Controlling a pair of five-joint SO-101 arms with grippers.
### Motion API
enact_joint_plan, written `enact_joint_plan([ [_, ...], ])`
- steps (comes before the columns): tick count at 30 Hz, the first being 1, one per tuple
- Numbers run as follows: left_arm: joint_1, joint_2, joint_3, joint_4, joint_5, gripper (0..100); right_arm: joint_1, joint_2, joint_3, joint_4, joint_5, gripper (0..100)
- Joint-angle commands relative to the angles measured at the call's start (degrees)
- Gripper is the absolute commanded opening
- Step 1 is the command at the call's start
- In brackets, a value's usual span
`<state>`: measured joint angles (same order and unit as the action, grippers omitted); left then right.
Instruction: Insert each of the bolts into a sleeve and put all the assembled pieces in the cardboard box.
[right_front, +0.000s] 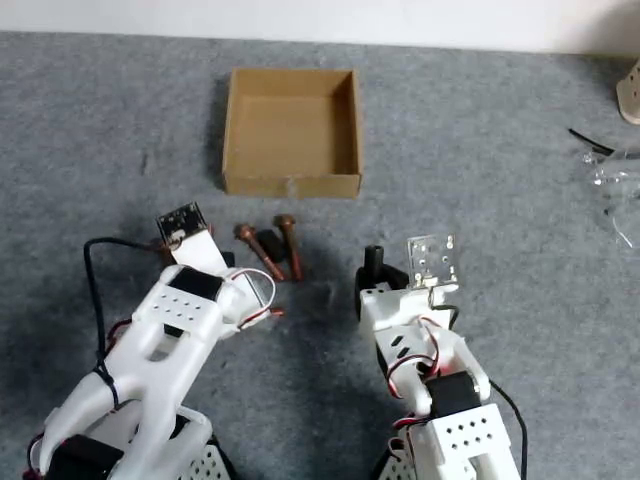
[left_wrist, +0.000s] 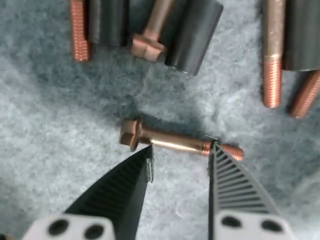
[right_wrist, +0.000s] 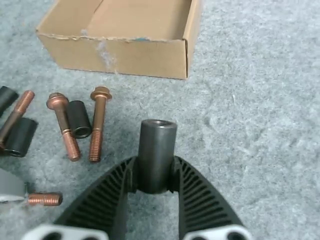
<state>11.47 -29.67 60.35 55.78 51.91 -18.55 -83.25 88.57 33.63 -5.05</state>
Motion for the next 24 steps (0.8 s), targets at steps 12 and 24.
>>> enact_joint_plan([
  [12, -0.3, -2.4, 12.9, -19.6, 0.4, 18, 0.5, -1.1, -0.7, -2.2, 0.7, 0.4],
  [24, -0.2, -2.1, 12.9, -19.5, 0.5, 17, 0.5, -1.1, -0.7, -2.2, 0.7, 0.5],
])
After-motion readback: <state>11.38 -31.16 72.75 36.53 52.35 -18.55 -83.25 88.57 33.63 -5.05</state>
